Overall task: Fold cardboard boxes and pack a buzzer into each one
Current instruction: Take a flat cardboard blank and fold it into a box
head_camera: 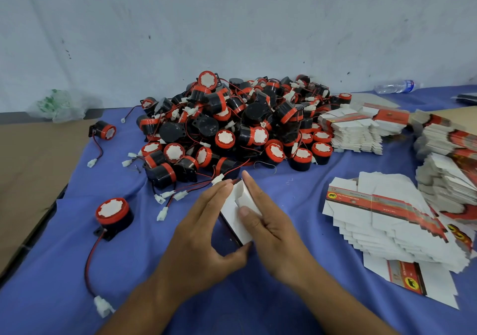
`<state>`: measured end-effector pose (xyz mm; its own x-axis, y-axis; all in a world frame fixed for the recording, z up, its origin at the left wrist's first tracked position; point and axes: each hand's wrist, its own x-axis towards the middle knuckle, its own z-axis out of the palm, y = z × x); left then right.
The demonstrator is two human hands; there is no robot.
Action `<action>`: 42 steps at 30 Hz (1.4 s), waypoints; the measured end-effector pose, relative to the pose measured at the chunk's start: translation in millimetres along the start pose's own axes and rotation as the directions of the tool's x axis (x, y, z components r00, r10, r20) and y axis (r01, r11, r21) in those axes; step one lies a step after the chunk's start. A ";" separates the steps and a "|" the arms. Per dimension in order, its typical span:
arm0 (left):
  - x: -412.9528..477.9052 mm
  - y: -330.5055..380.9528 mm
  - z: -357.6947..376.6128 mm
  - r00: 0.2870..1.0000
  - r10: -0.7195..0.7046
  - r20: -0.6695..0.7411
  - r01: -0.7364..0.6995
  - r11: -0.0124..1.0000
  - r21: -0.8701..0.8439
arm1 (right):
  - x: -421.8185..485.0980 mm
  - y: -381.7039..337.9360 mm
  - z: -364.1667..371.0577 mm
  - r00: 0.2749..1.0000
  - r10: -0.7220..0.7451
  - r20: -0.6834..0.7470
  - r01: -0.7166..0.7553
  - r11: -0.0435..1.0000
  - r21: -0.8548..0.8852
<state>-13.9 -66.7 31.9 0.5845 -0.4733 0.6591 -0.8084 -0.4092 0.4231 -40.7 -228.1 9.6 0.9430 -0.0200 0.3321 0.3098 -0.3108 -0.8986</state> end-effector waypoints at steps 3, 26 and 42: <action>-0.4 -0.4 -0.6 1.000 -0.008 0.007 0.008 1.000 0.005 | -0.9 0.2 -0.3 1.000 -0.012 0.020 0.013 0.997 -0.071; -0.9 -8.1 3.2 0.999 0.031 -0.004 -0.031 0.998 0.052 | 2.9 0.0 -2.6 0.998 -0.065 -0.008 0.063 0.990 -0.124; -4.3 -44.4 7.2 0.991 0.091 0.097 -0.121 0.918 0.377 | 5.5 0.5 -23.6 0.881 -0.383 0.277 0.436 0.428 -0.792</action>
<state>20.0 -52.1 5.8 0.5120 -0.5818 0.6319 -0.7870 -0.6125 0.0737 -38.3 -250.9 17.8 0.7458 0.3651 0.5572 0.4475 -0.8942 -0.0132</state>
